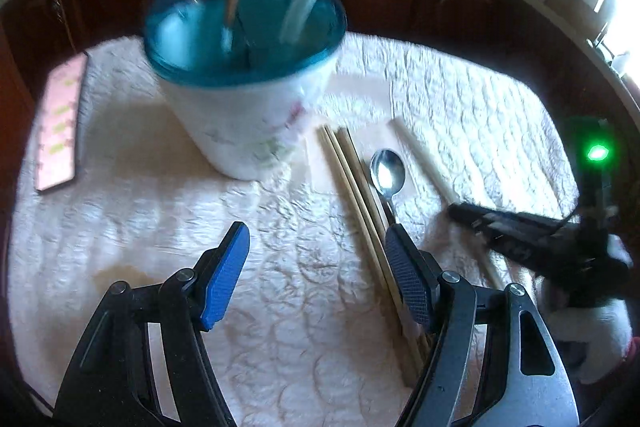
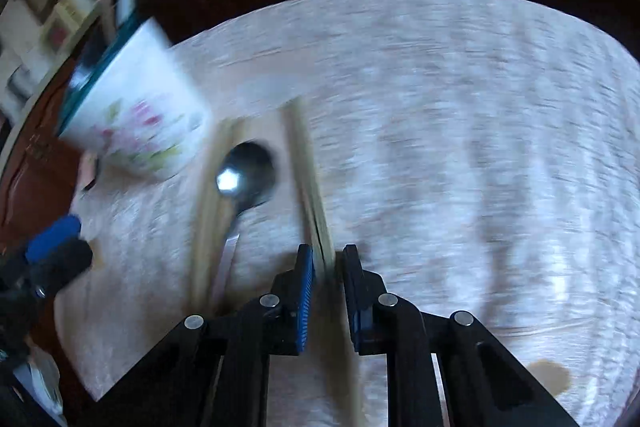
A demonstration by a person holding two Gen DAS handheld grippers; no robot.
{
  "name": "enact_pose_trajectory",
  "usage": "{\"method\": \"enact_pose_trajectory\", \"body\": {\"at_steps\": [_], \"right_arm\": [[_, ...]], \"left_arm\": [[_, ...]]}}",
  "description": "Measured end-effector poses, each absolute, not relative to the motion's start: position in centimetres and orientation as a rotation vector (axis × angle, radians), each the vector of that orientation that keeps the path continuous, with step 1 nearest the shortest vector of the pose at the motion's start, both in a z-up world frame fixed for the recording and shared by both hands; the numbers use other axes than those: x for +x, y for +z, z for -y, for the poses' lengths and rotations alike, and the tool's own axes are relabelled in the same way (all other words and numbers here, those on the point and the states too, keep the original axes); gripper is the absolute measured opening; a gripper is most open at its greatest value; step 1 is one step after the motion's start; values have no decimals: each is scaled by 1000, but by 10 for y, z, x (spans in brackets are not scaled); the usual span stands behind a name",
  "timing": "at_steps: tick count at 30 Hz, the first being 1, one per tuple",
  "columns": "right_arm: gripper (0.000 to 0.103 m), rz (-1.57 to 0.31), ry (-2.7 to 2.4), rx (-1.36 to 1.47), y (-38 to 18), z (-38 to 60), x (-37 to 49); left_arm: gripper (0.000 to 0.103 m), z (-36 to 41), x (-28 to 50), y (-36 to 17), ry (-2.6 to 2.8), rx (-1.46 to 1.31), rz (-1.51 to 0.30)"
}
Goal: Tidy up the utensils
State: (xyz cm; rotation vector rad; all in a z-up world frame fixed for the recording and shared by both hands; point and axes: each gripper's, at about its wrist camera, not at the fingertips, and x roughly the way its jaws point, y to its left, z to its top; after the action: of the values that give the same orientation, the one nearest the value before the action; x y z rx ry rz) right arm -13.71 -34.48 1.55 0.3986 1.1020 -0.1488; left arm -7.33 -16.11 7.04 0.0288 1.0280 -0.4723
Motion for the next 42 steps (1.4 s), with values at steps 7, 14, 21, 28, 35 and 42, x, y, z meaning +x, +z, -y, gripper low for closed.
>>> {"method": "enact_pose_trajectory", "body": {"at_steps": [7,14,21,28,35,42], "right_arm": [[14,-1075,-167,482,24,374,-151],[14,-1104,-126,459,21,380,-143],[12,-1087,-125,514,15,377,-136],[9,-1067,-74,666,23,397,-169],[10,-1126,-134,621,24,401,-197],[11,-1097,-179,596,25,420,-172]], "left_arm": [[32,191,-53,34,-528,64,-1134],[27,183,-42,34,-544,55,-1147],[27,191,-39,31,-526,90,-1135],[5,173,-47,32,-565,60,-1163],[5,153,-79,33,-600,82,-1204],[6,153,-75,40,-582,99,-1178]]}}
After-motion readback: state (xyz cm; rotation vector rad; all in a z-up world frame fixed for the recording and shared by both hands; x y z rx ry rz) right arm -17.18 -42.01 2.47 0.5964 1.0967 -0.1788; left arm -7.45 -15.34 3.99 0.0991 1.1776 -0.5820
